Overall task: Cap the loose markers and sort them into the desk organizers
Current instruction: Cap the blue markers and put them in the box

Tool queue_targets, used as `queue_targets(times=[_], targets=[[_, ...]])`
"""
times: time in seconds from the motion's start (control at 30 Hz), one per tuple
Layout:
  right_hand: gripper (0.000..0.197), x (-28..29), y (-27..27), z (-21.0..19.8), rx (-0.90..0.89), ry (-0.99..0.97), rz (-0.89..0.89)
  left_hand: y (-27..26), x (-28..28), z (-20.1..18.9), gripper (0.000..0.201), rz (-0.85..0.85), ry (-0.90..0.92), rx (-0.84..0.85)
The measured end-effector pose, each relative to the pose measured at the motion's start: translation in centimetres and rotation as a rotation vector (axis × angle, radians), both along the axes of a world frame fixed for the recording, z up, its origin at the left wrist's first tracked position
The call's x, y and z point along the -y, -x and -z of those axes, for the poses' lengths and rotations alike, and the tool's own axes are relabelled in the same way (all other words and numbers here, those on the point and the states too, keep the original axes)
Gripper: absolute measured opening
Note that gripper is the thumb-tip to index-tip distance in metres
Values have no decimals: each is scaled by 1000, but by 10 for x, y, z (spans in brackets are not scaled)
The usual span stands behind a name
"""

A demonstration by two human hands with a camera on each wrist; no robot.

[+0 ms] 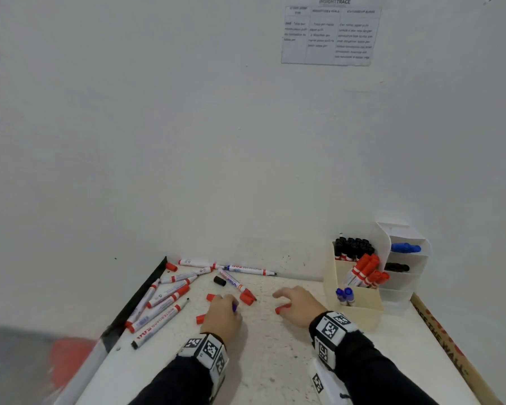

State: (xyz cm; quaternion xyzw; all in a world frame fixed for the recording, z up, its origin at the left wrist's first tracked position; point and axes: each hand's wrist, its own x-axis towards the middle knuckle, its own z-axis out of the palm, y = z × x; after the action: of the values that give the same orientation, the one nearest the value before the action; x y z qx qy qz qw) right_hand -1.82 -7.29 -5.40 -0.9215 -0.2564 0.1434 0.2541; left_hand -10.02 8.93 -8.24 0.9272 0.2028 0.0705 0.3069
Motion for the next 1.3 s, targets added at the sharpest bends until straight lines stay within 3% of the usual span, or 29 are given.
queue_targets(times=[0.07, 0.17, 0.23, 0.33, 0.4, 0.47, 0.57, 0.7, 0.97, 1.1, 1.27, 1.3], targets=[[34, -9, 1, 17, -11, 103, 13, 5, -14, -1, 26, -10, -5, -8], [22, -21, -5, 28, 99, 141, 26, 9, -32, -1, 27, -15, 4, 5], [36, -26, -19, 31, 152, 132, 74, 7, -40, 1, 27, -19, 9, 19], [28, -30, -40, 31, 219, 224, 128, 3, -47, 3, 25, -29, 19, 23], [38, -34, -49, 31, 269, 349, 140, -1, -50, 4, 25, -34, 22, 25], [47, -41, -55, 31, 298, 353, 109, -4, -51, 6, 26, -38, 26, 31], [51, -55, -61, 34, 232, 342, 19, -7, -52, 9, 29, -47, 36, 32], [65, -68, -64, 39, 170, 410, 50, -11, -53, 11, 31, -52, 51, 32], [64, -68, -70, 39, 187, 402, -9, -11, -56, 11, 24, -64, 78, 11], [54, -66, -68, 35, 271, 414, 52, -10, -53, 9, 26, -64, 71, 10], [12, -58, -64, 33, 291, 305, 55, -9, -51, 8, 29, -56, 51, 11], [13, -57, -62, 33, 275, 267, 44, -9, -50, 8, 29, -58, 46, 16]])
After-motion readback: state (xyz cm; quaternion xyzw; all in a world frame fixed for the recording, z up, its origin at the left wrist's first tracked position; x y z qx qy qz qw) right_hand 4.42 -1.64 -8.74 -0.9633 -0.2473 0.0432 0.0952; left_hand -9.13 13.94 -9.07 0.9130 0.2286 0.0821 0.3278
